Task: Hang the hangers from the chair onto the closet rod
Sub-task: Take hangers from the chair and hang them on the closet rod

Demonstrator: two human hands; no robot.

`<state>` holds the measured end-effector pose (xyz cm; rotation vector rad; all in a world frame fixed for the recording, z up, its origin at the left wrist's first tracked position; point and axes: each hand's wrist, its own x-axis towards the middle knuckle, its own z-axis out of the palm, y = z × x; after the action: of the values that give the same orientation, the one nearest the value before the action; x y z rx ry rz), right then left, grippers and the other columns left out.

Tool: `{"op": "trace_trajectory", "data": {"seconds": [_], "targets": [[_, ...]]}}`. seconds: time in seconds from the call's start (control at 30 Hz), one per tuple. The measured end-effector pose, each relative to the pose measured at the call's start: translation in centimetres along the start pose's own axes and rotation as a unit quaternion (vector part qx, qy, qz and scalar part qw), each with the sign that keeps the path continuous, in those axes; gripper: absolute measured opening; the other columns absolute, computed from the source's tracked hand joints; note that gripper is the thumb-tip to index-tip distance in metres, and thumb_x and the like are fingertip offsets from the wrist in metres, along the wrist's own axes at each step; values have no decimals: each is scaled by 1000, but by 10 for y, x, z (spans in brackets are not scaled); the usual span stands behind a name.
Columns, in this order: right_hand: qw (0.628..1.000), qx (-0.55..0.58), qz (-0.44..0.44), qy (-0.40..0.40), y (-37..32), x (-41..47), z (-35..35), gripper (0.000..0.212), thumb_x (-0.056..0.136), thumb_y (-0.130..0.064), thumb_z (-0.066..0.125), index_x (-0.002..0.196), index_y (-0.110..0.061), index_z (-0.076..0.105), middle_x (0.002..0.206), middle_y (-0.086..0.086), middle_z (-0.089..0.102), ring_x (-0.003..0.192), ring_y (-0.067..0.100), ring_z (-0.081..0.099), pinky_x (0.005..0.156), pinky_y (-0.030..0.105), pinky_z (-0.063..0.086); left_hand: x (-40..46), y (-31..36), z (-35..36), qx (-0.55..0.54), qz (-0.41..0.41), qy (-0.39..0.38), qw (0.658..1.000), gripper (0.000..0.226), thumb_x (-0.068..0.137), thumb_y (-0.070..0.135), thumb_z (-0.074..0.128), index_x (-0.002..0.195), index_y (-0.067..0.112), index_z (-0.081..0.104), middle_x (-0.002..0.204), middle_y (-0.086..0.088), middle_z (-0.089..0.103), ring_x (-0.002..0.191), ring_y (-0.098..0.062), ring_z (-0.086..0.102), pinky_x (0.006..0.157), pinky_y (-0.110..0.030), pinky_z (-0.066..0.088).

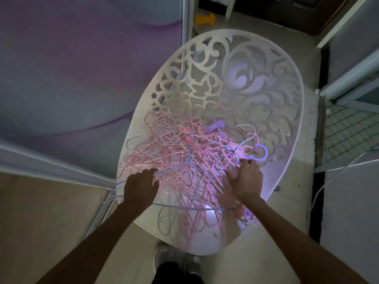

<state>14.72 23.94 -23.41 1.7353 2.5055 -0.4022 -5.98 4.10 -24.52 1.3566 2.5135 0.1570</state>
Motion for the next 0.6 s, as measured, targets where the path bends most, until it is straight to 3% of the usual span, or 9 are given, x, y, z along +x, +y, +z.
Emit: {"op": "trace_trajectory", "data": {"seconds": [0.07, 0.17, 0.27, 0.37, 0.47, 0.53, 0.6], "targets": [[999, -37, -24, 10, 5, 5, 4, 28, 82, -22, 65, 98, 0, 63, 101, 23, 56, 96, 41, 54, 79, 45, 43, 3, 4, -1, -64, -30, -11, 997, 18, 82, 20, 62, 96, 12, 71, 69, -7, 67, 59, -27, 66, 56, -33, 52], [999, 9, -29, 37, 10, 9, 1, 14, 84, -15, 62, 85, -2, 65, 91, 21, 59, 85, 41, 57, 69, 43, 45, 5, 6, -7, -161, -93, -3, 982, 33, 85, 34, 51, 102, 14, 71, 90, -11, 70, 83, -32, 67, 74, -38, 51], [989, 147, 4, 4, 14, 14, 2, 25, 97, -27, 44, 101, -11, 61, 90, 17, 65, 85, 39, 61, 66, 39, 45, 8, 10, -15, -195, -117, 7, 974, 44, 82, 41, 44, 105, 15, 71, 100, -11, 70, 93, -31, 66, 78, -37, 49], [972, 231, 25, -35, 12, 9, 4, 34, 93, -41, 36, 110, -21, 57, 86, 14, 69, 82, 39, 65, 70, 41, 50, 14, 11, -17, -210, -145, 12, 967, 23, 90, 26, 58, 106, 15, 71, 105, -12, 69, 99, -31, 64, 82, -35, 46], [957, 266, 83, -79, -2, 10, 4, 37, 90, -45, 52, 115, -18, 51, 91, 8, 64, 93, 33, 62, 76, 37, 46, 22, 8, -13, -235, -141, -7, 962, 20, 88, 26, 62, 103, 16, 72, 104, -10, 71, 96, -28, 66, 84, -33, 48], [964, 242, 99, -56, -16, 11, 5, 62, 81, -51, 63, 125, -11, 45, 107, 9, 58, 106, 31, 55, 86, 40, 45, 27, 8, -13, -263, -149, -23, 953, 25, 85, 37, 64, 99, 19, 74, 104, -6, 73, 98, -22, 67, 86, -30, 48], [970, 217, 112, -18, -27, 14, 6, 60, 84, -50, 59, 126, -9, 45, 114, 12, 58, 111, 34, 53, 91, 44, 44, 30, 8, -14, -272, -160, -28, 948, 31, 82, 48, 64, 94, 21, 76, 100, -2, 74, 96, -18, 68, 86, -27, 48]]}}
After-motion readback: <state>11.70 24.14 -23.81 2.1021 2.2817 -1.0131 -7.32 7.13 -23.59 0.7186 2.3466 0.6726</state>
